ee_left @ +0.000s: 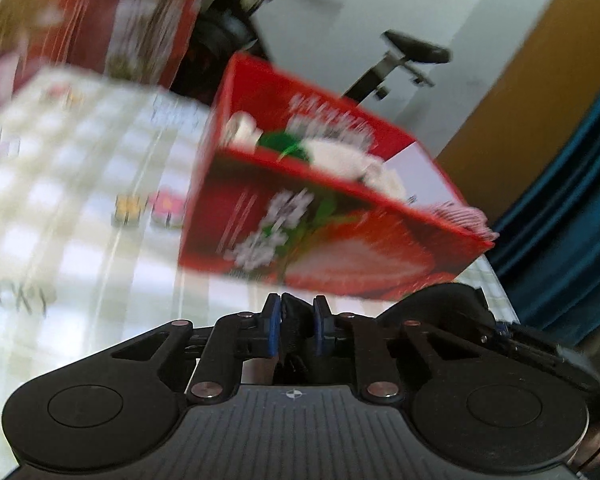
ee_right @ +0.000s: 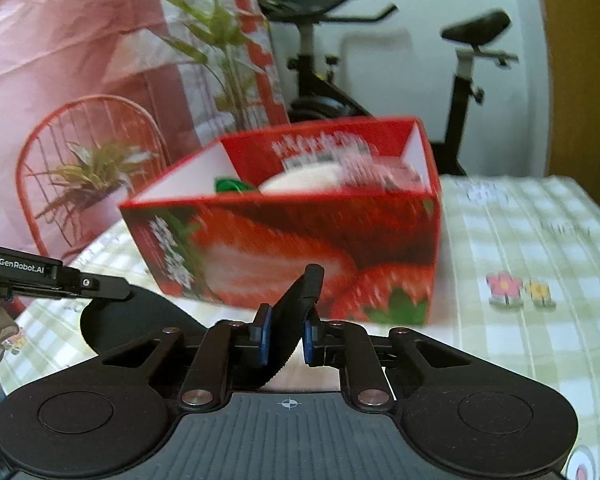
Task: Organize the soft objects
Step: 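Carry the black eye mask with both tools into the red box and open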
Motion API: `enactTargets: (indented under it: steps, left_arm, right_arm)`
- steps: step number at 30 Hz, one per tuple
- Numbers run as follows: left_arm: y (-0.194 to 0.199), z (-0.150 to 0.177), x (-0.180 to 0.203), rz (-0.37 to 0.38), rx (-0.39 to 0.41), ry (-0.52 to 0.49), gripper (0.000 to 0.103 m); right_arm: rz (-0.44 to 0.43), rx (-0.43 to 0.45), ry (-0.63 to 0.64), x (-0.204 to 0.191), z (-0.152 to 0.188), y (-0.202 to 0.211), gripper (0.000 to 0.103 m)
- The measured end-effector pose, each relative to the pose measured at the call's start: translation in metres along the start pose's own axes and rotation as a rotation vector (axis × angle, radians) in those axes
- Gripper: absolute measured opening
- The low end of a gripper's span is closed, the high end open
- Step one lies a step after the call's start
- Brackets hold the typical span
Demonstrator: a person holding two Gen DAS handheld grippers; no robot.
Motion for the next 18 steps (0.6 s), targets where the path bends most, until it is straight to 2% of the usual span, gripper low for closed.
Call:
enactTargets:
  steps: [9, 18]
  left_arm:
    - [0.037, -0.039, 0.024, 0.022, 0.162, -0.097, 0.016]
    - [0.029, -0.09, 0.047, 0.024, 0.261, -0.167, 0.015]
  right_arm:
    - [-0.025, 0.112, 0.105, -0.019, -0.046, 0.021, 0.014]
    - [-0.013, 0.211, 0.238, -0.034, -0.114, 0.01, 0.012]
Point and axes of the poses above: each gripper's, at about its wrist camera, not at the fingertips, and y roughly against the way its jaws point, x to its right, z to its underside, the point moved 3 cm from there along -y, roughly the way its jaws point
